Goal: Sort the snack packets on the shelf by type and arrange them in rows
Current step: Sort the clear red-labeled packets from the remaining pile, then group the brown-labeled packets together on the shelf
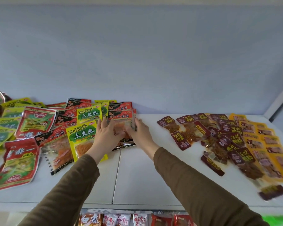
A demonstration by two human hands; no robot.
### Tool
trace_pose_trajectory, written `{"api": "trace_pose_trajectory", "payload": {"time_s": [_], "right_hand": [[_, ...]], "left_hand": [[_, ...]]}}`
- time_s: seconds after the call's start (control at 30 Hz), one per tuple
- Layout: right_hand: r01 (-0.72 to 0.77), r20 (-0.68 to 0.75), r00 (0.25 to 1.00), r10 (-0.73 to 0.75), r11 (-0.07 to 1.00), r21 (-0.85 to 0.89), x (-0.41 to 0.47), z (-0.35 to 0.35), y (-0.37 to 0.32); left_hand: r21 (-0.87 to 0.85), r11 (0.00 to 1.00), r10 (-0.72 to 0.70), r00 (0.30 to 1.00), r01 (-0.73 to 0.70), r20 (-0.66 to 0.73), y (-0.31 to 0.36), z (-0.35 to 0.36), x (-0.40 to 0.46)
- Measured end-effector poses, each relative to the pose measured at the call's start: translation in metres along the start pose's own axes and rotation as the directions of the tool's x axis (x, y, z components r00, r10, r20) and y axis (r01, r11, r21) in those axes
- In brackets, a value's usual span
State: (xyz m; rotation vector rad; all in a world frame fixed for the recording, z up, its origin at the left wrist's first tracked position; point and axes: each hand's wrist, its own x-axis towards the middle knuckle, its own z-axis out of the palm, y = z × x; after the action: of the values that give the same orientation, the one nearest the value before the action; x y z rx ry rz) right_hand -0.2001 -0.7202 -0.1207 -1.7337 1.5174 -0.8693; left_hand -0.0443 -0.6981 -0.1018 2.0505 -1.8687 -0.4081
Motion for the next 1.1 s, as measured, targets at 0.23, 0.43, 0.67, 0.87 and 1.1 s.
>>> {"api": "trace_pose_trajectory", "payload": {"time_s": [0.23,0.43,0.67,0.87,1.1], "right_hand": [[0.134,0.000,0.990,-0.141,0.941,-0.312,-0.027,-0.037,-0.006],[0.112,-0.071,0.983,-0.171,0.856,-0.505,-0.051,-0.082,0.003],[0.087,-0.100,0.980,-0.171,0.826,-0.557,-0.067,-0.132,0.026],[0.072,-0.060,0.990,-0.127,0.822,-0.564,-0.064,-0.198,0.063],[0.077,0.083,0.996,-0.030,0.749,-0.658,-0.045,-0.257,0.124]], "left_hand": [[0.038,0.989,0.145,0.982,-0.141,-0.120,0.008,-0.009,-0.014],[0.164,0.952,0.281,0.949,-0.257,-0.142,0.028,-0.008,-0.021],[0.140,0.927,0.367,0.919,-0.349,-0.140,0.080,0.009,-0.030],[0.080,0.938,0.343,0.938,-0.338,-0.059,0.137,0.046,-0.030],[-0.029,0.999,-0.034,0.992,0.037,0.124,0.192,0.094,-0.013]]}}
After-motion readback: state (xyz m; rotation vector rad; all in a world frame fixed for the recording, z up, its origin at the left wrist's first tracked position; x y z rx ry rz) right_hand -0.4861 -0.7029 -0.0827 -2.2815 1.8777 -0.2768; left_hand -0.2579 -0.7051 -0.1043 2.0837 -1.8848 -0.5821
